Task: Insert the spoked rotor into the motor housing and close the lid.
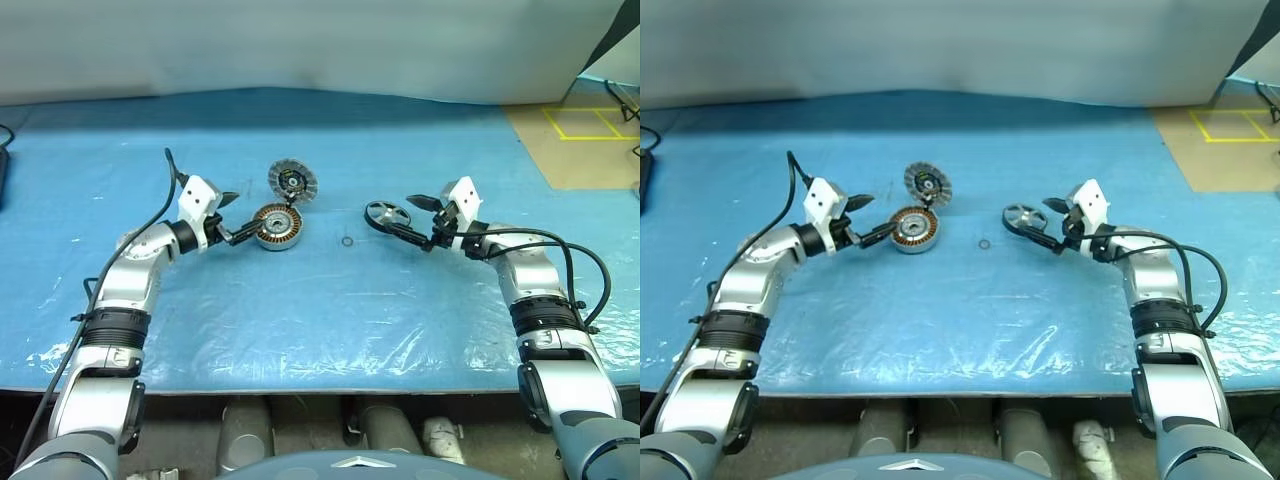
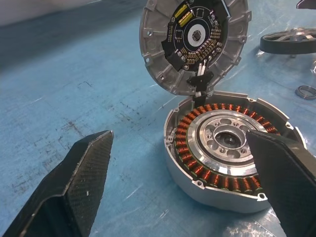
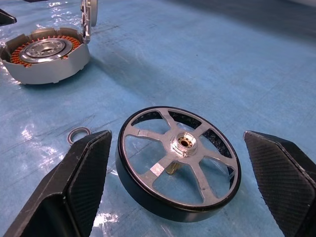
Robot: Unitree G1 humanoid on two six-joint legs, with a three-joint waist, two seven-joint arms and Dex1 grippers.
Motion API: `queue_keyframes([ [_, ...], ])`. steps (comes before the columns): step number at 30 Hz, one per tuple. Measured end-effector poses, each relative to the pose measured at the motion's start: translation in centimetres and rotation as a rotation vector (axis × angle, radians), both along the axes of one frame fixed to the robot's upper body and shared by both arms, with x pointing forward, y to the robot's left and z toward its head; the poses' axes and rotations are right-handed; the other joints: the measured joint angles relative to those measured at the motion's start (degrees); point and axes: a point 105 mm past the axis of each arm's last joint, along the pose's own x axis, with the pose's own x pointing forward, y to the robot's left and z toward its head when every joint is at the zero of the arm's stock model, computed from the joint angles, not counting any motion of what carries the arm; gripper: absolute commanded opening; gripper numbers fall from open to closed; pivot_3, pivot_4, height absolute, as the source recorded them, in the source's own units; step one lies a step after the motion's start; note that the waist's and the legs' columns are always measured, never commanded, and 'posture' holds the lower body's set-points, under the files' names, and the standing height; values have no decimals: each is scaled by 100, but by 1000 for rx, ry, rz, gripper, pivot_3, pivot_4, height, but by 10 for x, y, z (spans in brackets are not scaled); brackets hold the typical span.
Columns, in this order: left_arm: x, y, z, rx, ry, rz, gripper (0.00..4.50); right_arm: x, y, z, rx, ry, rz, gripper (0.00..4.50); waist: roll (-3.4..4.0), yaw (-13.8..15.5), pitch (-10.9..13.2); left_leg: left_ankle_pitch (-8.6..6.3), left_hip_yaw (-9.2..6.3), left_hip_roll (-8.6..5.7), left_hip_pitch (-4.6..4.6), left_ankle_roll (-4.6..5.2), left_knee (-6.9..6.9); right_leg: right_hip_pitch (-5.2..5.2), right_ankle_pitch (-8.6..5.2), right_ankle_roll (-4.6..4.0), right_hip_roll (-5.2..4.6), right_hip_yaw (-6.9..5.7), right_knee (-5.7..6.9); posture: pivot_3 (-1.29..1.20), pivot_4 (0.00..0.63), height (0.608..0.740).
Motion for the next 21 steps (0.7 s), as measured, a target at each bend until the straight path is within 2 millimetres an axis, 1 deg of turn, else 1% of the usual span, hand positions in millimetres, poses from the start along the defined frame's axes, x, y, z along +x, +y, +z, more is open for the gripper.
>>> queue_keyframes([
  [16,-1,-1,-3,3,17,-18,4500,0,0,-2,-10,-2,-11,4470,0,-2,0,1,0,0,0,-1,0,0,0,0,0,0,1,0,150,740],
  [21,1,-3,2,4,5,-23,4500,2,1,1,-17,-11,-11,4470,0,0,0,1,0,-1,1,-1,2,1,0,0,0,0,2,0,150,740],
])
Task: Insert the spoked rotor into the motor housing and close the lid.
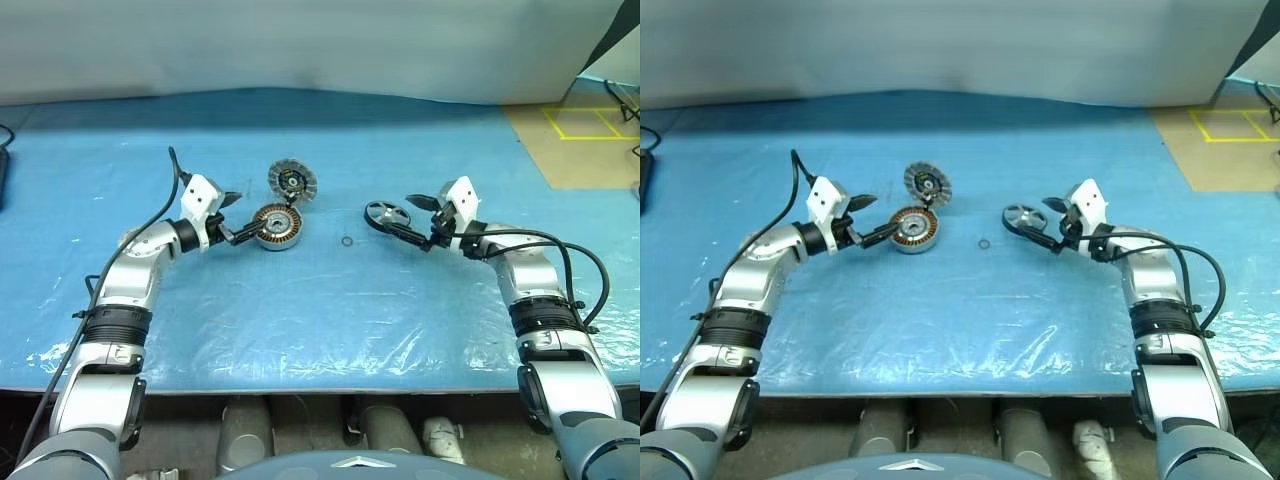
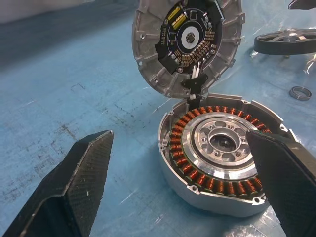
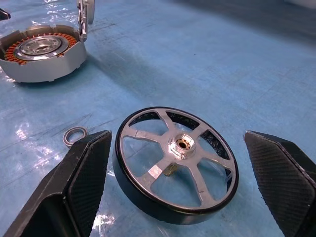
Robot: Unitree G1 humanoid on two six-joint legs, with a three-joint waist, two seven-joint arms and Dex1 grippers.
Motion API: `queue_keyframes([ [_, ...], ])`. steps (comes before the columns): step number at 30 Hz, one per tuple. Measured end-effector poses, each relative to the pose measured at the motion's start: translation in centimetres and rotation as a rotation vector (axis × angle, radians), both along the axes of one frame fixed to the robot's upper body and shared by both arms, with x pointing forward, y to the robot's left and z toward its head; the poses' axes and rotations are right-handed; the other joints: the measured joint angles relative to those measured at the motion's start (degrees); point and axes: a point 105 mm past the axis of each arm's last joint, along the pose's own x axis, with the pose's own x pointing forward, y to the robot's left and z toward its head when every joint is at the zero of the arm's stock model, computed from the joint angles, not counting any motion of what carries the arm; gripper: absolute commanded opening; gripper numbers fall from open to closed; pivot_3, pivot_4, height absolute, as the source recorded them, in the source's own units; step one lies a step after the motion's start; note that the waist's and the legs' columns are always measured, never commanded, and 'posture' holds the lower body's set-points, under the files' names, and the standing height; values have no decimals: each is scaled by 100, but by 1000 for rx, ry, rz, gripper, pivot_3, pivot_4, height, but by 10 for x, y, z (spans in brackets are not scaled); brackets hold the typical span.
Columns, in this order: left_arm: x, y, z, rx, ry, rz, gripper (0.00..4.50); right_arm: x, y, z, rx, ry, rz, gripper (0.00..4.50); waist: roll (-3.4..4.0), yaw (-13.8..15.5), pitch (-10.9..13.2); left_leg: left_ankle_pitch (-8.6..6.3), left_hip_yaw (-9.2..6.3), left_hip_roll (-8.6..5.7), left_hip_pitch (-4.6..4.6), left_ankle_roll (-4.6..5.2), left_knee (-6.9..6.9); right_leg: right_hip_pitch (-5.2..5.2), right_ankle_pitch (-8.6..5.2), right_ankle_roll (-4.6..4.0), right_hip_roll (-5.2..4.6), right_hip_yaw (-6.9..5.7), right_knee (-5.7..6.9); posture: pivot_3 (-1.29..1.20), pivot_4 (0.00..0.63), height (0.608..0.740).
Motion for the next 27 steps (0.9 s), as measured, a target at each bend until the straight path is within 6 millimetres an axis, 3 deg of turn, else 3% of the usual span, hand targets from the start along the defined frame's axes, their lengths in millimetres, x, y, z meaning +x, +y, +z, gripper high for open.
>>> queue_keyframes([
  [12,2,-1,2,43,-3,-28,4500,0,6,-6,0,5,-4,4470,0,1,0,0,0,0,0,-1,0,1,0,0,0,0,0,0,150,740],
  [17,2,-14,6,94,-8,-118,4500,1,5,-5,-6,-2,-17,4470,0,6,0,1,-1,0,0,-2,0,1,0,0,0,-1,-1,0,150,740],
  [24,-4,-34,15,382,-64,-368,4500,1,5,-5,-32,-18,-19,4470,0,10,0,2,-1,-1,2,-3,-2,1,0,0,-1,1,0,0,150,740],
  [27,-6,-38,8,539,-71,-478,4500,1,4,-5,-35,-23,-23,4470,0,15,0,2,-1,-1,2,-4,-2,1,1,1,0,1,1,0,150,740],
])
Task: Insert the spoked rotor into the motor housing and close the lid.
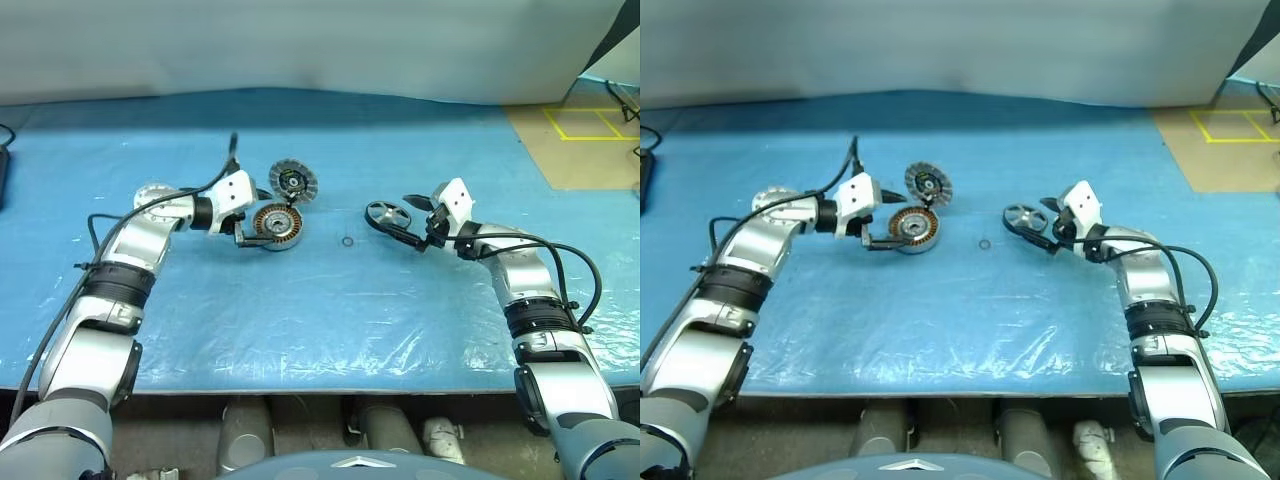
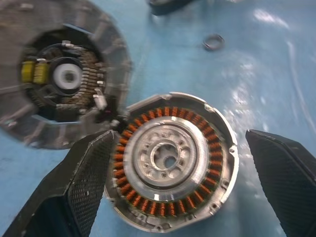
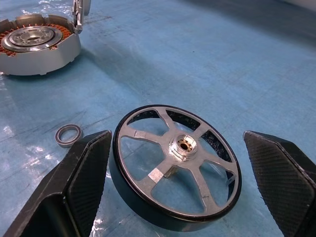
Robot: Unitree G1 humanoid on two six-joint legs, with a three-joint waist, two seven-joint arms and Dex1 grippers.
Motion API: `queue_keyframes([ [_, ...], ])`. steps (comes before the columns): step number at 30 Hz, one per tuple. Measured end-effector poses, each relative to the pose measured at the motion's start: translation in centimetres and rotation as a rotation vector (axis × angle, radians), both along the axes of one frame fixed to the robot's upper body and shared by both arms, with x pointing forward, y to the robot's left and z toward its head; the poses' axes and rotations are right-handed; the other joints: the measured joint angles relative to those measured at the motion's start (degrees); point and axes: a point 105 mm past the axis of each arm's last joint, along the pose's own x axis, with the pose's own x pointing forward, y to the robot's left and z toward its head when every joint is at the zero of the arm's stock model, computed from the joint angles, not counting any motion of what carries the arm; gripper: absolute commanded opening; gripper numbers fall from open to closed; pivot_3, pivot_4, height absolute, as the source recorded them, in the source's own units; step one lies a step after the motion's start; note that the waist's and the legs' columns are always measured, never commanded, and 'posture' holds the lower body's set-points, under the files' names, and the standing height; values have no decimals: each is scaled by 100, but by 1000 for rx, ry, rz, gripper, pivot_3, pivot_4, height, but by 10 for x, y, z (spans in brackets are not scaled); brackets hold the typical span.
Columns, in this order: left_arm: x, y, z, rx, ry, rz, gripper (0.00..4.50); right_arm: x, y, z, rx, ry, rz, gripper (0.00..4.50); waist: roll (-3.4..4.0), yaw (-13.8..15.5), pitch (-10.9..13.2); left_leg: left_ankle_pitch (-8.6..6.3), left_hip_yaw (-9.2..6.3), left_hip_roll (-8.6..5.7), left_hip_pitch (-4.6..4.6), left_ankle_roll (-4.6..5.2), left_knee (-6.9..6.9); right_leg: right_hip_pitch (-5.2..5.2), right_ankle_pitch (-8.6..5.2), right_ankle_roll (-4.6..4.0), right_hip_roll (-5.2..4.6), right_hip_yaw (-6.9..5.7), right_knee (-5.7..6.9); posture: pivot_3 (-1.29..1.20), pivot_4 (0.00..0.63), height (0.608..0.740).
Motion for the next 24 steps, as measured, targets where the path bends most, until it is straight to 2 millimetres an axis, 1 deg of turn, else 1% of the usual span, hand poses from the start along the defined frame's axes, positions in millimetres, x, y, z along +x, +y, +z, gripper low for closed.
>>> queue_keyframes([
  [4,3,1,-7,146,-8,-88,4500,-5,0,-3,-6,-8,-4,4470,0,11,0,1,-1,0,-2,-1,0,0,1,2,1,-1,1,0,150,740],
  [9,12,0,0,252,-55,-152,4500,-9,-2,-9,-9,-2,-18,4470,0,35,0,0,-2,-3,-1,-3,0,3,2,3,0,-2,1,0,150,740],
  [12,14,-5,-3,282,-55,-179,4500,-10,-1,-7,-9,-7,-23,4470,0,41,0,0,-3,-3,0,-4,0,6,2,3,0,-1,1,0,150,740],
  [16,11,-10,-18,307,-21,-222,4500,-10,-2,-5,-12,-19,-31,4470,0,54,0,0,-5,-3,-1,-4,0,6,4,7,0,-3,1,0,150,740],
  [24,10,-9,-23,327,-17,-243,4500,-13,-5,-5,-22,-22,-49,4470,0,131,0,-4,-6,-3,7,-11,0,14,3,4,0,-2,1,0,150,740],
])
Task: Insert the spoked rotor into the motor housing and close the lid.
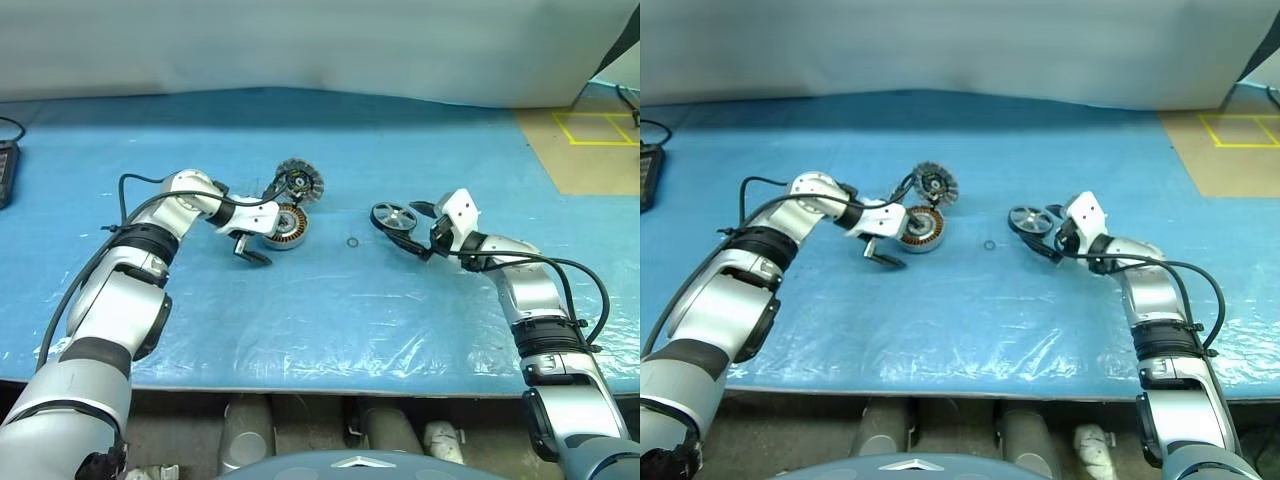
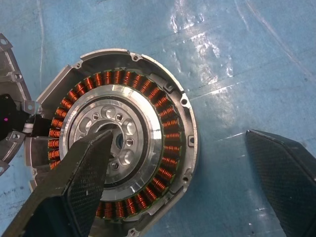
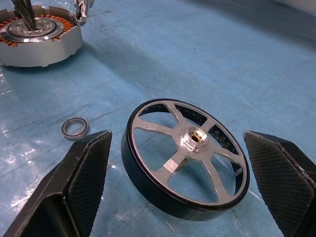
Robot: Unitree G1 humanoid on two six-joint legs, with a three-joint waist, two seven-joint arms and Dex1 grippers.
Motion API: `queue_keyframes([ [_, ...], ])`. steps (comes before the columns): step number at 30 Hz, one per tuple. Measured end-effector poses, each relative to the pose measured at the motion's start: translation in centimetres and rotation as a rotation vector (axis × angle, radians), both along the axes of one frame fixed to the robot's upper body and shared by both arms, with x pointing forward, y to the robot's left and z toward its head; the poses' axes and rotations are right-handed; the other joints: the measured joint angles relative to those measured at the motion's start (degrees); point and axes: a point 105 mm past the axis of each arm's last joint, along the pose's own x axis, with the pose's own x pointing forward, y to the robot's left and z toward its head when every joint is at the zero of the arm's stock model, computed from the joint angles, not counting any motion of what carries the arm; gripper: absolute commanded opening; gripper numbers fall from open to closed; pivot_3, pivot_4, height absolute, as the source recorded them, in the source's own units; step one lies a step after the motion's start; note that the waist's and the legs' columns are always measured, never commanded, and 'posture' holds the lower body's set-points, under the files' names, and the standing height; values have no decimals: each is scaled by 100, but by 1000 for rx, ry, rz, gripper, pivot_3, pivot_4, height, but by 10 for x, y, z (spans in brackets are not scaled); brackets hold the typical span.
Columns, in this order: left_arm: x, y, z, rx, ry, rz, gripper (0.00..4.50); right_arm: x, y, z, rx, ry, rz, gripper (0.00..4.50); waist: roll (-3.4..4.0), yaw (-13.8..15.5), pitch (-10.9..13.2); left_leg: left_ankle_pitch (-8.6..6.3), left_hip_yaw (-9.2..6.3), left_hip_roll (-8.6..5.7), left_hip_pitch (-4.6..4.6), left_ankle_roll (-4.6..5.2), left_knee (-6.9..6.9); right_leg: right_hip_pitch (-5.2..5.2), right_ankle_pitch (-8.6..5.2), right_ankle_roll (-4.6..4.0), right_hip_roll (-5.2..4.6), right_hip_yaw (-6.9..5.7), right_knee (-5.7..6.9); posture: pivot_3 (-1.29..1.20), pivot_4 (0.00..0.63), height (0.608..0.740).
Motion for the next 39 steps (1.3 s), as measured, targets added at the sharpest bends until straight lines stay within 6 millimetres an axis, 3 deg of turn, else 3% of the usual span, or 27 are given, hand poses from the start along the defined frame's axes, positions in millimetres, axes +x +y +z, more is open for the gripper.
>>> queue_keyframes([
  [4,1,0,0,4,-5,3,4500,0,-1,-1,-1,6,-8,4470,0,-1,0,-6,0,1,4,-14,0,2,0,-1,0,0,0,0,150,740],
  [10,3,-4,0,-5,-18,4,2610,0,-2,-1,-1,6,-10,4500,0,-2,0,-6,0,0,14,-15,-1,13,-1,-1,0,1,-1,0,150,740],
  [15,3,-7,-3,8,-35,-10,2610,0,-5,1,-12,4,-16,4500,5,17,-4,-6,0,-2,36,-15,-3,37,-1,-1,-2,1,-5,0,150,740],
  [18,3,-6,-3,15,-26,-15,2138,0,-7,4,-20,-4,-19,4500,6,16,-4,-7,0,-2,47,-16,-5,48,-2,-1,-2,2,-7,0,150,740],
  [28,-5,-22,-2,-52,69,-9,2138,-1,-9,6,-18,-10,-30,4500,16,42,-10,-7,0,-4,49,-16,-12,57,-3,-2,-7,0,-22,0,150,740],
  [34,-41,-39,-6,-49,156,-64,2138,-1,-9,8,-14,-14,-29,4500,18,13,-11,-7,2,2,49,-15,-36,50,-5,-5,-6,-7,-30,0,150,740],
  [39,-55,-44,-7,-3,158,-32,2138,-1,-9,8,-13,-14,-29,4500,22,-17,-14,-7,5,1,50,-15,-36,50,-6,-5,-6,-5,-41,0,150,740],
])
